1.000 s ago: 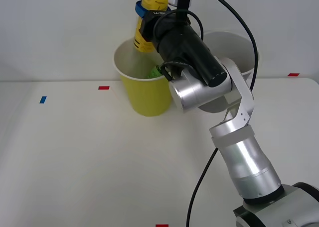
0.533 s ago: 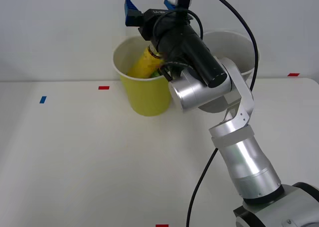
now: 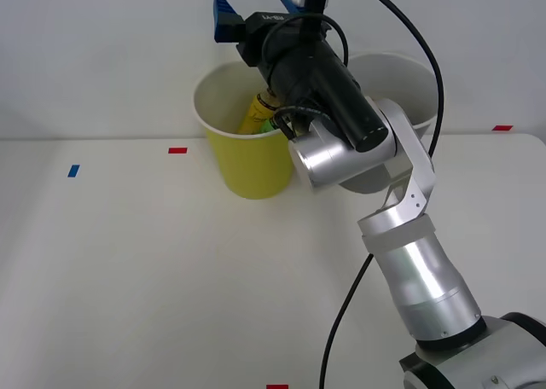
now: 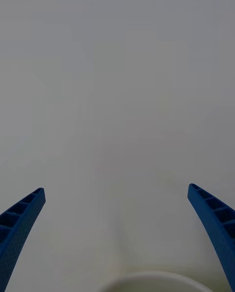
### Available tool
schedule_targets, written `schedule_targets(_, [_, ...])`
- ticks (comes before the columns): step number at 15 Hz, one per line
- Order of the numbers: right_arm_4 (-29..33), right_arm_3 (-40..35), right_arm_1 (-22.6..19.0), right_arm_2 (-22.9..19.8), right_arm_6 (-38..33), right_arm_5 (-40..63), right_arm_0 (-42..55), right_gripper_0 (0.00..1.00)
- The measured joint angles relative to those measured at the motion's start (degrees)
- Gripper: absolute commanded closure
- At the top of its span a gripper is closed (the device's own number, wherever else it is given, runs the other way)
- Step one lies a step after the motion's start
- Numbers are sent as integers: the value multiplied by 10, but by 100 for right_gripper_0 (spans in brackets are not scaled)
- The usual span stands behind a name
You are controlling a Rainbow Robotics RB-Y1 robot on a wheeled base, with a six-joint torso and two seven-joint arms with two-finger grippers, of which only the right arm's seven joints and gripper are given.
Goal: Put cans in the gray bin, plastic bottles in the light green bin
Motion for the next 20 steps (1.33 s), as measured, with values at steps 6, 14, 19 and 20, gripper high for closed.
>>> schedule_targets(6, [0,0,0,0,1,-6,0,0])
schedule_targets(14, [-8,-116,-44,44,-9,-18,63,0])
schedule_targets(19, [-49,-280,-161,73,-12,-18,213,0])
schedule_targets(20, [-61,-307,-181,72,-13,-18,246,0])
